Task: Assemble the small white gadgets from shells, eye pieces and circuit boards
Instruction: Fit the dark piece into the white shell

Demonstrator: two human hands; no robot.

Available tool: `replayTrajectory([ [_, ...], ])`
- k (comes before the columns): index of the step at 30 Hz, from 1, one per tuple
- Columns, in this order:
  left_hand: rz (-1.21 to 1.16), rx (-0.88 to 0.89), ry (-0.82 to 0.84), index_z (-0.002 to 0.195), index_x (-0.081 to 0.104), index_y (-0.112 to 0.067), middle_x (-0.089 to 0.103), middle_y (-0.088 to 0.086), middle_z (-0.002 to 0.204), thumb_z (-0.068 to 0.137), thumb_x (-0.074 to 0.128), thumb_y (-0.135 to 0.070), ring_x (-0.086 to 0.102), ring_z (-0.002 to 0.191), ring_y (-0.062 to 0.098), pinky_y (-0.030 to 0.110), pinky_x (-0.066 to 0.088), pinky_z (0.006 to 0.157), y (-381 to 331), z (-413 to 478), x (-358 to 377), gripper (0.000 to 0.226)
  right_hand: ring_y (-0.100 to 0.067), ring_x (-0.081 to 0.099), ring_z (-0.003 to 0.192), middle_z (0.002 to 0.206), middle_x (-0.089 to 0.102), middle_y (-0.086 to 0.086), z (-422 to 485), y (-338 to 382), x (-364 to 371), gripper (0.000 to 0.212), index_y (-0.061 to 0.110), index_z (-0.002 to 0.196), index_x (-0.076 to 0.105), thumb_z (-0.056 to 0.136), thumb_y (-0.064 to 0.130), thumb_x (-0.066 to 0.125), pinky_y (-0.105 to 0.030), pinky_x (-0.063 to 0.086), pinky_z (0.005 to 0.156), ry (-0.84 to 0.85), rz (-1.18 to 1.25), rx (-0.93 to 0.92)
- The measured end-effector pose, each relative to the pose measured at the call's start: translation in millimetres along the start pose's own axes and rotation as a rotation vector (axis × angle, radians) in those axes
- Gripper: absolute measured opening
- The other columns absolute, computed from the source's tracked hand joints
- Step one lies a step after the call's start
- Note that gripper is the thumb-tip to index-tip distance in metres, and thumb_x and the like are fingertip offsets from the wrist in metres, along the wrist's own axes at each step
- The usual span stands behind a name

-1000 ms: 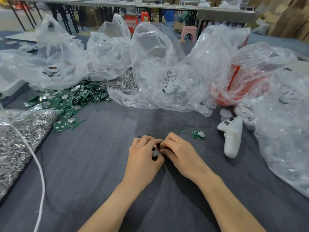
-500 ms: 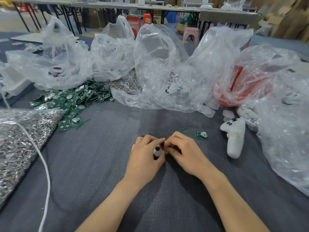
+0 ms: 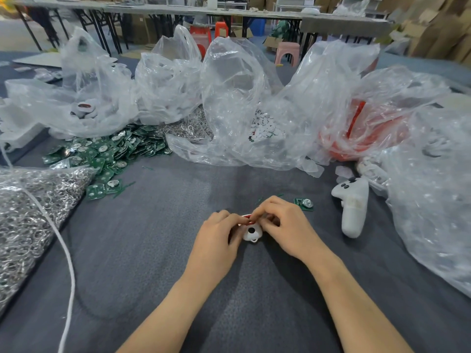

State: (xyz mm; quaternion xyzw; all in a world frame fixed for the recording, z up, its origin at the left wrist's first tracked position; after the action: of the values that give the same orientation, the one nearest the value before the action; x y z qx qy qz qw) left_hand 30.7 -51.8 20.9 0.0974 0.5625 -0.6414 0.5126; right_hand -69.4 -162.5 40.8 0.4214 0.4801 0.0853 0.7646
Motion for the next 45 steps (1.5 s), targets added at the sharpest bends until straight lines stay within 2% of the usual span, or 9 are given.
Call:
replayTrajectory([
  [3, -0.038, -0.033, -0.047, 0.090, 0.074, -0.008, 0.059, -0.001, 0.105, 0.082, 0.071, -0.003, 0.056, 0.080, 0.009, 0.004, 0.036, 0.075, 0.1, 1.8, -3.3, 0.009, -0.014, 0.059, 0.075, 0.090, 0.062, -0.003, -0.1, -0.1, 1.0, 0.020, 0.010, 0.089, 0.075, 0.081, -0.006, 0.065, -0.012, 0.041, 0.067, 0.017, 0.057, 0.010],
  [5, -0.051, -0.034, -0.024, 0.089, 0.074, -0.009, 0.064, -0.002, 0.112, 0.083, 0.071, -0.006, 0.061, 0.088, 0.010, 0.010, 0.041, 0.081, -0.6, 3.4, -3.4, 0.008, -0.017, 0.061, 0.078, 0.091, 0.063, -0.004, 0.3, 0.1, 2.3, 0.014, 0.010, 0.090, 0.076, 0.080, 0.001, 0.071, -0.019, 0.046, 0.069, 0.015, 0.085, 0.012],
  [9, -0.090, -0.067, -0.019, 0.093, 0.072, -0.015, 0.069, -0.004, 0.094, 0.083, 0.070, -0.009, 0.063, 0.086, 0.013, 0.030, 0.048, 0.080, -1.4, 2.3, -4.2, 0.012, -0.014, 0.062, 0.083, 0.092, 0.065, 0.000, 0.9, 1.7, 4.0, 0.008, 0.006, 0.085, 0.075, 0.079, 0.001, 0.073, -0.025, 0.049, 0.074, 0.001, 0.085, -0.002],
  [18, -0.207, -0.155, -0.031, 0.117, 0.056, -0.025, 0.069, -0.015, 0.095, 0.082, 0.073, -0.012, 0.061, 0.081, -0.004, 0.005, 0.043, 0.076, 4.0, 2.3, -3.8, 0.041, -0.018, 0.064, 0.080, 0.088, 0.066, -0.003, 4.6, -0.2, 8.3, 0.018, 0.009, 0.073, 0.069, 0.073, -0.009, 0.070, -0.024, 0.052, 0.074, -0.014, 0.209, 0.111],
  [24, -0.161, -0.143, -0.025, 0.115, 0.058, -0.026, 0.069, -0.015, 0.095, 0.084, 0.071, -0.015, 0.061, 0.081, -0.002, 0.012, 0.045, 0.080, 0.4, 2.5, -5.5, 0.035, -0.011, 0.062, 0.070, 0.077, 0.069, -0.001, 6.1, -5.1, 7.5, 0.024, 0.022, 0.076, 0.070, 0.075, -0.002, 0.073, -0.024, 0.051, 0.071, 0.046, 0.277, 0.249],
  [27, -0.121, -0.111, -0.028, 0.107, 0.063, -0.023, 0.068, -0.013, 0.091, 0.084, 0.069, -0.014, 0.059, 0.078, 0.002, 0.018, 0.046, 0.077, -2.5, 3.9, -6.3, 0.025, -0.014, 0.064, 0.076, 0.082, 0.070, -0.001, 7.5, -4.2, 7.8, 0.023, 0.015, 0.085, 0.068, 0.075, -0.005, 0.073, -0.027, 0.054, 0.076, 0.057, 0.308, 0.266],
  [32, -0.055, -0.028, -0.020, 0.108, 0.072, -0.014, 0.064, -0.001, 0.091, 0.086, 0.067, -0.007, 0.055, 0.074, 0.007, 0.004, 0.036, 0.071, -7.8, 6.1, -4.7, 0.023, -0.013, 0.061, 0.071, 0.088, 0.068, -0.010, 3.7, -8.9, 5.9, 0.023, 0.011, 0.087, 0.067, 0.072, -0.003, 0.077, -0.026, 0.054, 0.073, -0.005, 0.365, 0.333],
  [38, -0.057, -0.031, -0.016, 0.108, 0.073, -0.010, 0.064, 0.001, 0.099, 0.087, 0.067, -0.008, 0.059, 0.080, 0.010, 0.006, 0.039, 0.074, -9.3, 5.6, -4.4, 0.022, -0.015, 0.072, 0.078, 0.079, 0.075, -0.007, 3.2, -13.1, 2.7, 0.017, 0.015, 0.079, 0.074, 0.077, -0.001, 0.074, -0.022, 0.056, 0.076, 0.035, 0.453, 0.364],
  [45, -0.056, -0.066, -0.013, 0.098, 0.072, -0.014, 0.061, -0.002, 0.096, 0.086, 0.069, -0.016, 0.055, 0.079, 0.008, 0.010, 0.036, 0.073, -7.1, 8.1, -3.8, 0.013, -0.009, 0.057, 0.049, 0.068, 0.071, -0.011, 2.8, -7.6, 4.9, 0.014, 0.014, 0.079, 0.075, 0.079, 0.000, 0.072, -0.014, 0.046, 0.053, -0.001, 0.389, 0.397],
])
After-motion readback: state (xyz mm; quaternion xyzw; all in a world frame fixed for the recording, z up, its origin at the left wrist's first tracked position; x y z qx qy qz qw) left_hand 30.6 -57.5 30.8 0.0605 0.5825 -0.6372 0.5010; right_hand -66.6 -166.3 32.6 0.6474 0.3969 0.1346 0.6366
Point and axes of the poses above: each hand's wrist, its own z-axis towards the middle knuckle, its own x-axis out of the palm, y = z × x, the point moved 4 cm from there along z, towards the middle knuckle
